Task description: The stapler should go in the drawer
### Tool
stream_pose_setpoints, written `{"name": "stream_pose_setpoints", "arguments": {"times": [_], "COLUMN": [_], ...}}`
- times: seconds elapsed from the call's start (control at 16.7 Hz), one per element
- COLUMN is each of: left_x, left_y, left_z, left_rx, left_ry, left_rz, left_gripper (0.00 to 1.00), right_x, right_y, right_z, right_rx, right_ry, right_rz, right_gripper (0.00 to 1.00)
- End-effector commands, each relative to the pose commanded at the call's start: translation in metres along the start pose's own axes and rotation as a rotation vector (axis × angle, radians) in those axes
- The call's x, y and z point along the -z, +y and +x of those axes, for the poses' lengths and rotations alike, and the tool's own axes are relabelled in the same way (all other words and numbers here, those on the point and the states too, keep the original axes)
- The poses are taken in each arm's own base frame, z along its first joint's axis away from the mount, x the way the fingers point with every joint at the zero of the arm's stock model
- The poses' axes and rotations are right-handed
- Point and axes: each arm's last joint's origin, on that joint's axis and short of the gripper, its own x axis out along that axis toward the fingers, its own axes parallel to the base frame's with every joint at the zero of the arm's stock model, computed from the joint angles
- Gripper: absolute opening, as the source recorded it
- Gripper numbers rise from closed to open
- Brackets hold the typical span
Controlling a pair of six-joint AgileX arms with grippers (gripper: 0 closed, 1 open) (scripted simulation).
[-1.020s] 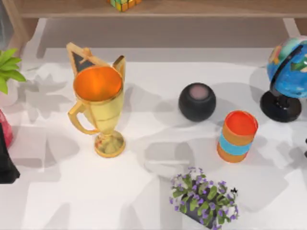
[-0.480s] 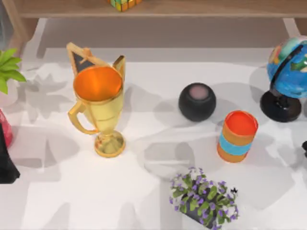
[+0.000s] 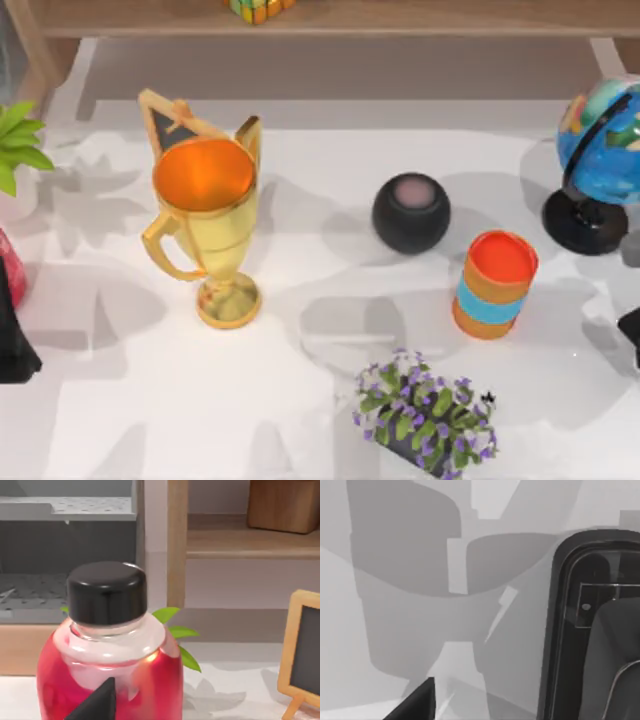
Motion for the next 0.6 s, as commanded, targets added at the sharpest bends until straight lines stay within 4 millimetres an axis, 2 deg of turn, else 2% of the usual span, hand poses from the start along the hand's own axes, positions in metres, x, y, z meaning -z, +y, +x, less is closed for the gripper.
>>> {"name": "stream_pose_setpoints", "arguments": {"times": [0.6], "left_x": [0.0], "left_y": [0.0], "left_z": [0.0], "left_rx": [0.0], "left_ry": [0.0], "left_rz": [0.0], "left_gripper": [1.0], "right_x": [0.0], "right_y": [0.0], "right_z": [0.0], "right_rx": [0.0], "right_ry": [0.0], "right_rz": [0.0], "right_gripper": [0.25]}}
